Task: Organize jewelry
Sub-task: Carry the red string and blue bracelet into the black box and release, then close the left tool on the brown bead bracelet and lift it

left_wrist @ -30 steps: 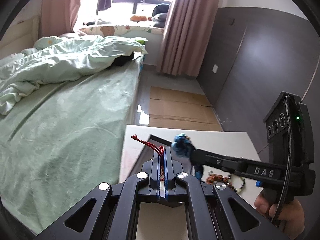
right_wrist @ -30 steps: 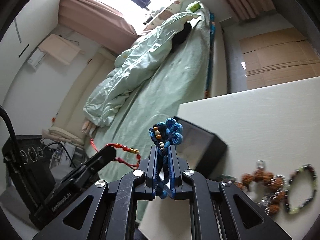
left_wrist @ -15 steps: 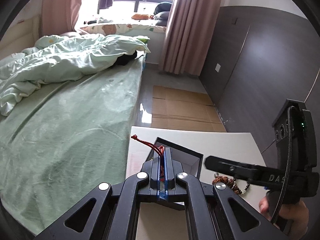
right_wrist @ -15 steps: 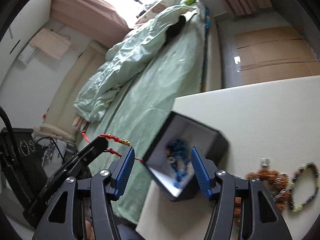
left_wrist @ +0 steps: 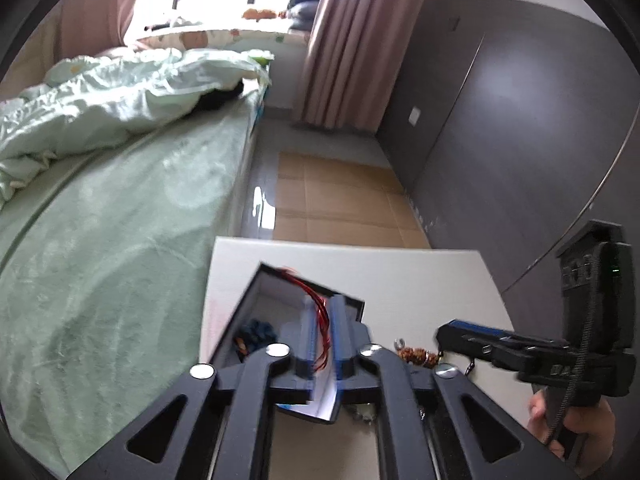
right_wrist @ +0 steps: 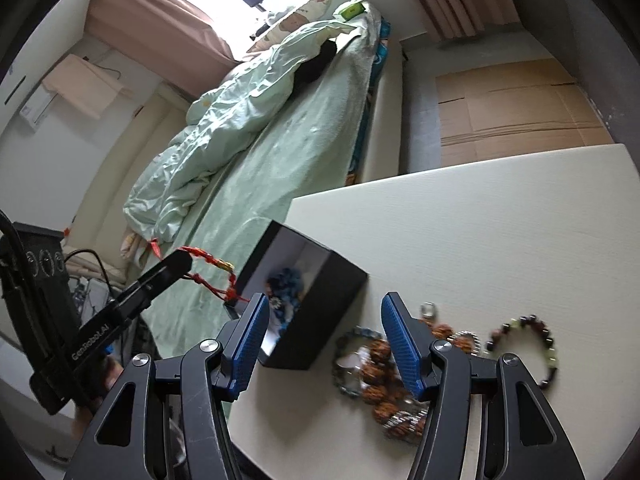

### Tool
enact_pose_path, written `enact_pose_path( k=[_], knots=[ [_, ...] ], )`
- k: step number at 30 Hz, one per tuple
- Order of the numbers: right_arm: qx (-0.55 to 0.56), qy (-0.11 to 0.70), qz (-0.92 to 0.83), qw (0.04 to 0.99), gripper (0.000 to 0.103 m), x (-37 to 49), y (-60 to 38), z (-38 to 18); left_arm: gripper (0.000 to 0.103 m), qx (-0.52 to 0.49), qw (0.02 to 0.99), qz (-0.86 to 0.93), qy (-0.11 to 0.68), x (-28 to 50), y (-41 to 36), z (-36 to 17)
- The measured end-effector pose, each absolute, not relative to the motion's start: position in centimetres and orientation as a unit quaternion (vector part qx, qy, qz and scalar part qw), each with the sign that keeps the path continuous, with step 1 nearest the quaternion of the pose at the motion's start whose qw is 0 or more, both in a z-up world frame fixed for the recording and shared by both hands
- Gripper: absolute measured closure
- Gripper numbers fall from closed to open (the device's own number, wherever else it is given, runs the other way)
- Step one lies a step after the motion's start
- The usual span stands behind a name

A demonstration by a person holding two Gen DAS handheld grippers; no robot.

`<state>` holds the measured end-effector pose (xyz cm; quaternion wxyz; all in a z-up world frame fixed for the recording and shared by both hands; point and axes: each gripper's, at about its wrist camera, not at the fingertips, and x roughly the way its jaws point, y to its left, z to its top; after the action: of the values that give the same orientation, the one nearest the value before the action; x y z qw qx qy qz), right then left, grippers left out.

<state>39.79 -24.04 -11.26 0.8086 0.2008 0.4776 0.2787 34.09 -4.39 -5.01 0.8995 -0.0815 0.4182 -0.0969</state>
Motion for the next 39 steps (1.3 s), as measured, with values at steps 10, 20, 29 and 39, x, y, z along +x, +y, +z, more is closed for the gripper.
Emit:
enact_pose_path(
  k=[10,20,29,39],
  knots=[
    [0.207,0.473,0.255,0.818,0.044,38.4,-28.7,-10.8,0.027,-0.075,0.903,-0.096,0.412,32.8,-5.4,-5.7],
    [0.208,0.483,0.231,0.819,0.044,37.5,-31.6,-11.5,0.027,-0.049,0.901,-0.114,0.415,31.2,-8.6,-6.5],
    [0.193,0.489,0.219,0.822,0.044,36.9,-32.7,-12.0,0.052,-0.061,0.884,-0.138,0.443,30.4,-11.4,-8.4],
    [0.186,0.493,0.199,0.826,0.044,36.7,-34.2,-12.5,0.06,-0.066,0.857,-0.133,0.494,31.4,-13.7,-11.5]
  ],
)
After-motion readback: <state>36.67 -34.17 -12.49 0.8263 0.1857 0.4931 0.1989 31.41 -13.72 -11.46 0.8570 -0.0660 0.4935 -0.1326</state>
